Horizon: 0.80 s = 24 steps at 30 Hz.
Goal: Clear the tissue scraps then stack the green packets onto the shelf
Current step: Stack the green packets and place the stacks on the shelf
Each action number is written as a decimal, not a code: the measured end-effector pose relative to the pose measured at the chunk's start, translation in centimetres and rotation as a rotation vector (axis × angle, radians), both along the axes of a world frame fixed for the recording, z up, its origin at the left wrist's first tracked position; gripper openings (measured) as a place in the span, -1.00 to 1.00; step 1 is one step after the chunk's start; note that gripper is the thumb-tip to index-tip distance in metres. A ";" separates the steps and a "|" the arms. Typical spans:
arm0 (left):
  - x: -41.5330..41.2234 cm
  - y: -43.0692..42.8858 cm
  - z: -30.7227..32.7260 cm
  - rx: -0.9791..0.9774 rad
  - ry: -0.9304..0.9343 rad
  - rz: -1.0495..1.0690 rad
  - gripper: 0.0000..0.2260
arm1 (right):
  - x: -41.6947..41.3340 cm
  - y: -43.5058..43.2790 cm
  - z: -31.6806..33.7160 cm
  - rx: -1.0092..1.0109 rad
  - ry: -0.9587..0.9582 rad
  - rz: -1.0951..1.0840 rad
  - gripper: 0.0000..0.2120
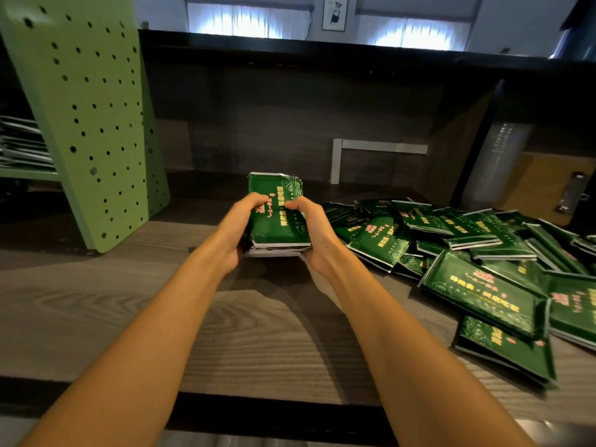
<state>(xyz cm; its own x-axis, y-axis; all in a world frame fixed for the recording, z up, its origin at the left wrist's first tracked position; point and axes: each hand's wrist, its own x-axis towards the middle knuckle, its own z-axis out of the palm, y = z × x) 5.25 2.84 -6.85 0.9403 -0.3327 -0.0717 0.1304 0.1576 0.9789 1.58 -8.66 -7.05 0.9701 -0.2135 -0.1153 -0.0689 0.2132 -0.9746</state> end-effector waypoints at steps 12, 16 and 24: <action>-1.3 -0.5 0.2 -0.052 0.169 -0.164 -0.84 | -2.7 -3.0 0.0 -0.659 0.009 -0.382 -0.60; -1.9 -0.7 0.2 -0.055 0.183 -0.176 -0.84 | -4.6 -5.7 -0.4 -0.984 -0.064 -0.494 -0.79; -3.6 -3.0 1.2 0.060 0.141 -0.160 -0.91 | -6.1 -9.4 -2.1 -1.638 0.222 -0.223 -0.29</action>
<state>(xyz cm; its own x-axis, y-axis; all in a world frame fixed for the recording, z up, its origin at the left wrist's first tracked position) 1.68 -0.21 -5.66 0.8551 -0.4678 -0.2234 0.2857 0.0656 0.9561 -4.55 -18.09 -9.17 0.9025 -0.3622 0.2330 -0.3380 -0.9310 -0.1379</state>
